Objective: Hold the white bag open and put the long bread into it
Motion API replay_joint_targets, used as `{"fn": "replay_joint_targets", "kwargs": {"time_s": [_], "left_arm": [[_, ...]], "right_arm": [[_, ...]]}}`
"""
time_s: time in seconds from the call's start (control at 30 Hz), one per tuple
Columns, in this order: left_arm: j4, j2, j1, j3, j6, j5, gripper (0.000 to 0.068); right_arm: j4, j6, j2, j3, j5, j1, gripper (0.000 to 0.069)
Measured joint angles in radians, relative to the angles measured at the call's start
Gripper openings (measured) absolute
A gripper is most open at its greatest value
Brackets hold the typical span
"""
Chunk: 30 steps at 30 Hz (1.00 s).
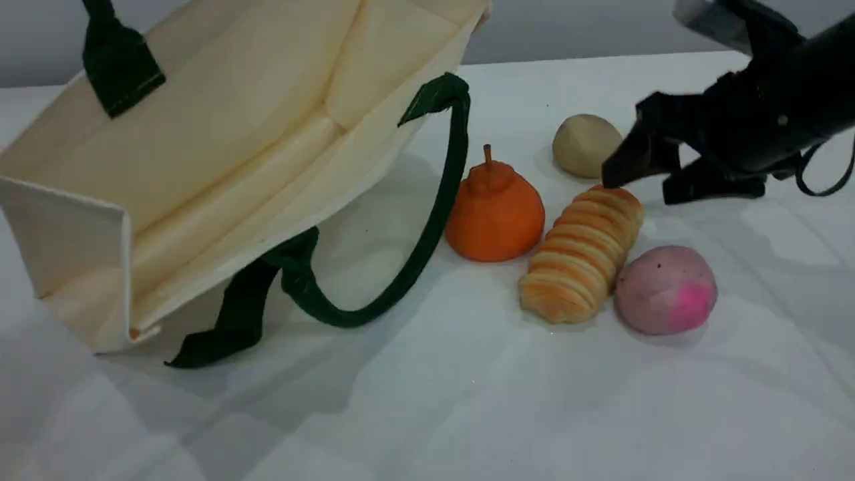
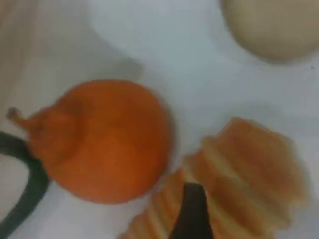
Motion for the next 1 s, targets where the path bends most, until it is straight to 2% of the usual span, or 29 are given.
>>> {"fn": "replay_joint_targets", "kwargs": {"time_s": [0.33, 0.5, 0.6, 0.73, 1.0], "left_arm": [[-0.001, 0.001, 0.000, 0.000, 0.002, 0.000, 0.0090], [-0.002, 0.001, 0.000, 0.000, 0.002, 0.004, 0.0090], [-0.002, 0.001, 0.000, 0.000, 0.002, 0.004, 0.0090], [-0.002, 0.001, 0.000, 0.000, 0.002, 0.004, 0.0090], [-0.002, 0.001, 0.000, 0.000, 0.003, 0.004, 0.0090]], "right_arm": [[0.004, 0.001, 0.076, -0.046, 0.005, 0.062, 0.0526], [0.004, 0.005, 0.090, -0.060, -0.042, 0.093, 0.0525], [0.004, 0.005, 0.090, -0.060, -0.060, 0.093, 0.0500], [0.004, 0.003, 0.090, -0.060, -0.072, 0.093, 0.0407], [0.003, 0.001, 0.090, -0.060, -0.079, 0.093, 0.0099]]}}
